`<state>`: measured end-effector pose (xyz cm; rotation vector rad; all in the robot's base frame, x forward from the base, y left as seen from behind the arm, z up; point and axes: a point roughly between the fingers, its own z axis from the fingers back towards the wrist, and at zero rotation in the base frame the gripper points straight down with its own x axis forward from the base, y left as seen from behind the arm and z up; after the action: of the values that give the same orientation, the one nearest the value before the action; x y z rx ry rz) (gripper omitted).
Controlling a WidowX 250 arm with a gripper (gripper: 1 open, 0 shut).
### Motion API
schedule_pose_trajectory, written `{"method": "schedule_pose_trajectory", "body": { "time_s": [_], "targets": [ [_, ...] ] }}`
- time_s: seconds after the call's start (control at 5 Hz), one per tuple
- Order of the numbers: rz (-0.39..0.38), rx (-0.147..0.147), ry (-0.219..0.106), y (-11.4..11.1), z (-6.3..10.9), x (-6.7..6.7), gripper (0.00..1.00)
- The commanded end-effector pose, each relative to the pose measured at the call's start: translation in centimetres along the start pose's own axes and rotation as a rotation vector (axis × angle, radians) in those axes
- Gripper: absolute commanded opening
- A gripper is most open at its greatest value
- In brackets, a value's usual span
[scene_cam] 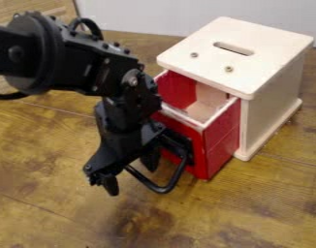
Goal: Open the drawer
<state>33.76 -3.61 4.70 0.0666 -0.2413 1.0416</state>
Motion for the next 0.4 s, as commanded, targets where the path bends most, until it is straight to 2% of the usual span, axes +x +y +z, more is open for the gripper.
{"method": "schedule_pose_trajectory", "body": {
  "time_s": [0.0,0.2],
  "targets": [
    [-0.042,-0.059,-0.010,-1.7,1.1,1.6,1.00],
    [-0.061,-0.062,-0.008,-2.1,1.0,3.1,1.00]
  ]
}}
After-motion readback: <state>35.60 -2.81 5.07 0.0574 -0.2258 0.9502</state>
